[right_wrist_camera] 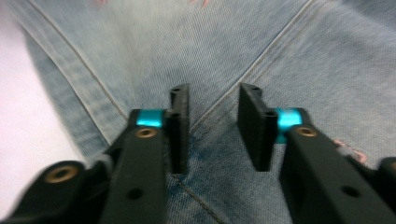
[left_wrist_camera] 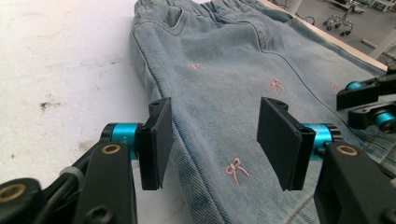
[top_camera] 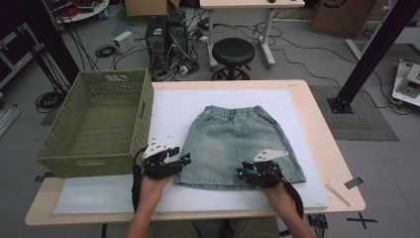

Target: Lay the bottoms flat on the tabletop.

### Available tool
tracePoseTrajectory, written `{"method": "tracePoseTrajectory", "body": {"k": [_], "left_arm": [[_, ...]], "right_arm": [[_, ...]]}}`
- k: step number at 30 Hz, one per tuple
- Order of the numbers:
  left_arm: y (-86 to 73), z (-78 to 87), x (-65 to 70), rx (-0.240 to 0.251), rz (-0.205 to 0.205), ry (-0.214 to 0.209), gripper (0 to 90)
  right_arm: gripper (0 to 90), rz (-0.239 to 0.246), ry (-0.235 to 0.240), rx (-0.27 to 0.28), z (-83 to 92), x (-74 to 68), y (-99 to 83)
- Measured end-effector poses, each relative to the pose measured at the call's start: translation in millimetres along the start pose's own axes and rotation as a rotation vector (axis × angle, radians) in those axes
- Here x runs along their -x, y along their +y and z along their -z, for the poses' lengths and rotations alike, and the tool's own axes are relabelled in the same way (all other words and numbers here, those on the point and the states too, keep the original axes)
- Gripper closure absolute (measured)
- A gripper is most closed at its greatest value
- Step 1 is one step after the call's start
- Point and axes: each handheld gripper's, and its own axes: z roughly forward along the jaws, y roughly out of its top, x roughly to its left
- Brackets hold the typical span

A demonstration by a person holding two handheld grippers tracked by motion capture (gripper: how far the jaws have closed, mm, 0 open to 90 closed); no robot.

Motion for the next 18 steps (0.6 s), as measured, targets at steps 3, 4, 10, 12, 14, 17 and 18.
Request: {"method": "tracePoseTrajectory", "body": {"k": [3, 4, 10, 12, 14, 17, 18], "left_arm": [[-0.1, -1.1, 1.6, -0.007, -0.006, -0.003, 45.5], [-0.2, -1.5, 2.2, -0.008, -0.009, -0.006, 45.5], [-0.7, -1.8, 4.2, -0.009, -0.013, -0.008, 45.5], [-0.9, -0.6, 3.0, -0.011, -0.014, -0.010, 45.5], [-1.5, 0.1, 1.4, -0.011, -0.006, -0.008, 44.4], [-2.2, 1.0, -0.7, -0.013, -0.004, -0.007, 43.6], [-2.4, 1.3, -1.2, -0.015, -0.001, -0.009, 43.1]], "right_arm": [[72.7, 0.023, -0.027, -0.015, -1.5, -2.8, 0.5], [74.7, 0.030, -0.031, -0.015, -1.5, -3.3, 0.6], [86.7, 0.100, -0.054, -0.016, -0.1, -11.5, 0.1], [86.7, 0.094, -0.036, -0.016, 2.8, -12.7, -1.0], [86.7, 0.095, -0.022, -0.019, 5.6, -13.9, -2.9], [86.7, 0.112, -0.002, -0.030, 8.8, -16.9, -5.6], [86.6, 0.114, -0.002, -0.029, 9.3, -17.8, -6.3]]}}
